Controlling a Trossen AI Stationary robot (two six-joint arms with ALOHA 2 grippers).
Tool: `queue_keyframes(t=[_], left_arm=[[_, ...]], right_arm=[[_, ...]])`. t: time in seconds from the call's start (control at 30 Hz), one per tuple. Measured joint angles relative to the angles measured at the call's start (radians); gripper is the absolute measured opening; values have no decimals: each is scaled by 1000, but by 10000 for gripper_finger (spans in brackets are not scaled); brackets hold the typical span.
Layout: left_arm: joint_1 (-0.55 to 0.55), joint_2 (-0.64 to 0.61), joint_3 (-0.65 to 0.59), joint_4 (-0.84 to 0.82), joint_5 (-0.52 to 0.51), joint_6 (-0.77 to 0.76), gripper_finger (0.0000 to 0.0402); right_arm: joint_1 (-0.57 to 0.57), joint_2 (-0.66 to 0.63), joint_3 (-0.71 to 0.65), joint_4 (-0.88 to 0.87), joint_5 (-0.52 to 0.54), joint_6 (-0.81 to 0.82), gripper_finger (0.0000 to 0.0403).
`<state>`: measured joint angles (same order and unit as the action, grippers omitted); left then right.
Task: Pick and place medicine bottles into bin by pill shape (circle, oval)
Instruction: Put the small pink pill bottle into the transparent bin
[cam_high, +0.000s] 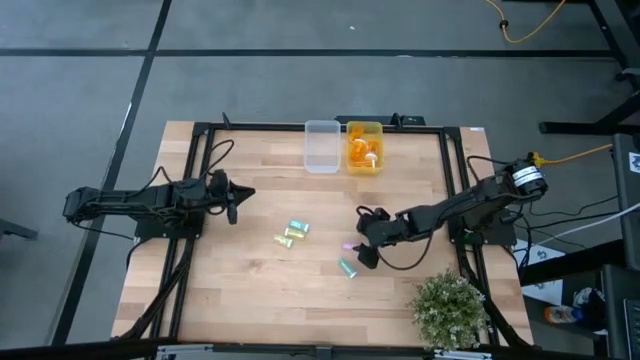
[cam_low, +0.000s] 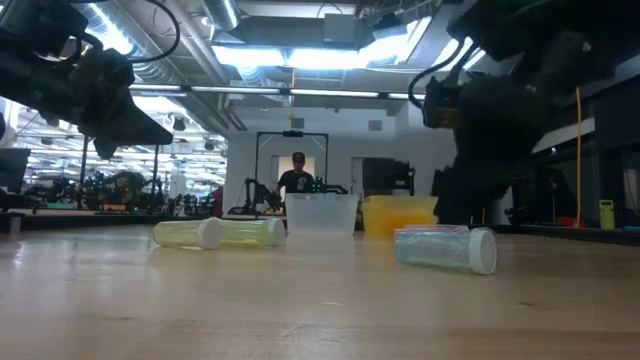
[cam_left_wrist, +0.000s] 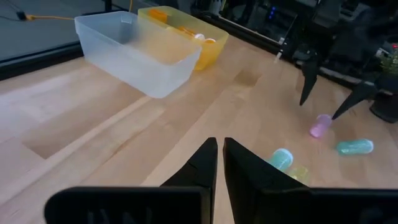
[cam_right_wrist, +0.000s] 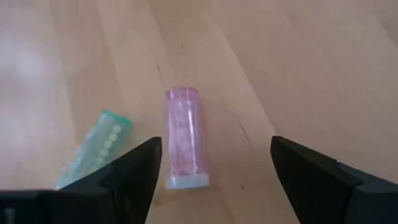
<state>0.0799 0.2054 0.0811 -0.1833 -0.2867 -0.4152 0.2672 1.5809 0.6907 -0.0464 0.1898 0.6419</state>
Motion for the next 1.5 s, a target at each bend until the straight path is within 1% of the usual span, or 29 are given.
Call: queue_keyframes(t=[0.23, 0.37, 0.5, 0.67, 0.8, 0.9, 1.0, 1.1, 1.17, 1.27, 1.37, 1.5], left_arm=[[0, 0, 0, -3, 0, 0, 23], [0, 0, 0, -2, -1, 0, 23], [0, 0, 0, 1, -1, 5, 23], [0, 0, 0, 31, 61, 51, 23], [0, 5, 0, 155, 105, 106, 23], [0, 9, 2, 251, 155, 111, 26], [0, 31, 2, 288, 201, 112, 40], [0, 61, 2, 311, 207, 112, 62], [0, 81, 2, 326, 207, 112, 78], [0, 125, 2, 393, 224, 111, 97], [-10, 210, 2, 479, 253, 112, 108], [-42, 343, 2, 534, 253, 119, 110]], right_arm=[[0, 91, 0, 87, -7, -122, 303], [1, 125, 3, 109, 34, -156, 301], [1, 129, 3, 113, 53, -169, 283], [-2, 131, 2, 127, 69, -179, 228], [-5, 131, 1, 128, 84, -177, 168], [-10, 133, 0, 136, 103, -166, 123], [-22, 133, 0, 174, 126, -158, 97], [-43, 133, 0, 243, 131, -191, 94], [-65, 133, 0, 327, 131, -217, 97], [-111, 133, 15, 418, 131, -272, 99], [-170, 133, 87, 406, 129, -342, 99], [-256, 133, 216, 335, 136, -431, 99]])
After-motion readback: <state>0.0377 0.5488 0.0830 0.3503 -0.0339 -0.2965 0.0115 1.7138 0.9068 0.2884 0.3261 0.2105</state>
